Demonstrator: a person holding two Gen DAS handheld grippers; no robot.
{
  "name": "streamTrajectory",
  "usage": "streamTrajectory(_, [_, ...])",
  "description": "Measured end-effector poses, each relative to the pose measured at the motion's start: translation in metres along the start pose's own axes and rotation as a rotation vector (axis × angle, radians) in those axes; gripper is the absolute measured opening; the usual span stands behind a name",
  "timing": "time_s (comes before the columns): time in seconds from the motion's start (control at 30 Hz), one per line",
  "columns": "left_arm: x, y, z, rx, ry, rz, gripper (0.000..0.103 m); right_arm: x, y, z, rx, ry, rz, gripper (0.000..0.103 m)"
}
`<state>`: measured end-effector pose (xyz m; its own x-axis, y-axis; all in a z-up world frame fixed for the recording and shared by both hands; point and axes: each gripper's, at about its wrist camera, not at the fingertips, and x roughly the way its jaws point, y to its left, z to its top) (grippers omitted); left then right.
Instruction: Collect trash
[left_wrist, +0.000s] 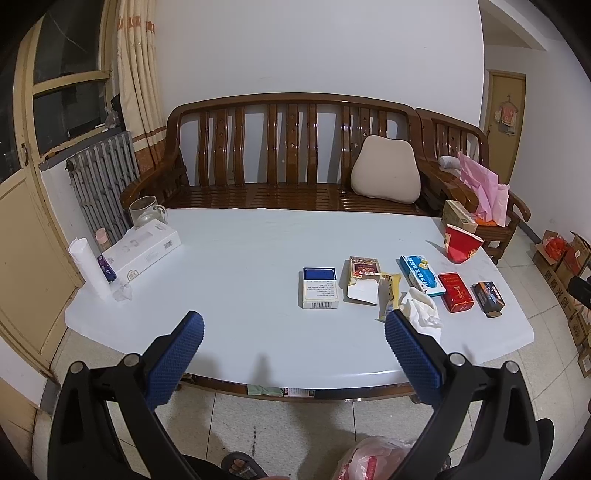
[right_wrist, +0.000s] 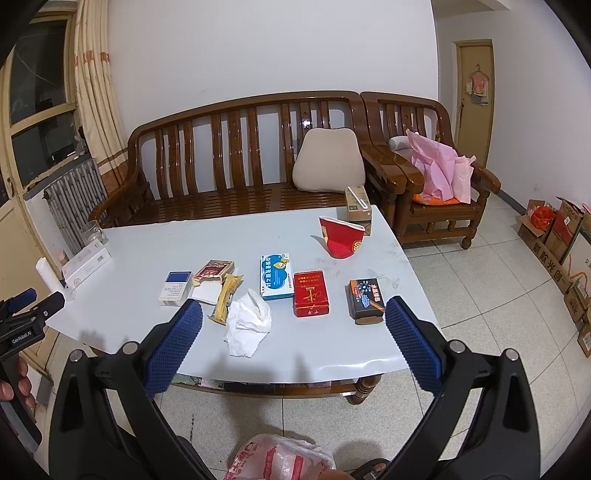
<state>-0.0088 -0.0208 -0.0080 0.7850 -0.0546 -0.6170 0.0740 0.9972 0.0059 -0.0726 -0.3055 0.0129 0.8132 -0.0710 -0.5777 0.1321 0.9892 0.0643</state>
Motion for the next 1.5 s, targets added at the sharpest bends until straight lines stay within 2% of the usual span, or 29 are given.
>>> streamTrajectory(0.93, [0.013, 0.002, -0.004, 0.0, 0.024, -0.022, 0.096, 0.006, -0.007, 0.001, -0.005, 0.02, -0.019, 0.097])
streamTrajectory(1.27, [0.046, 0.0, 0.005, 0.0, 0.058, -0.049, 0.096, 0.02, -0.031, 0.02, 0.005, 0.044, -0.04, 0.097])
streamTrajectory(1.5, [0.089, -0.012, 0.013, 0.006, 0.089, -0.072, 0.096, 0.054, -0.05, 0.036, 0.001, 0.086, -0.073, 0.097])
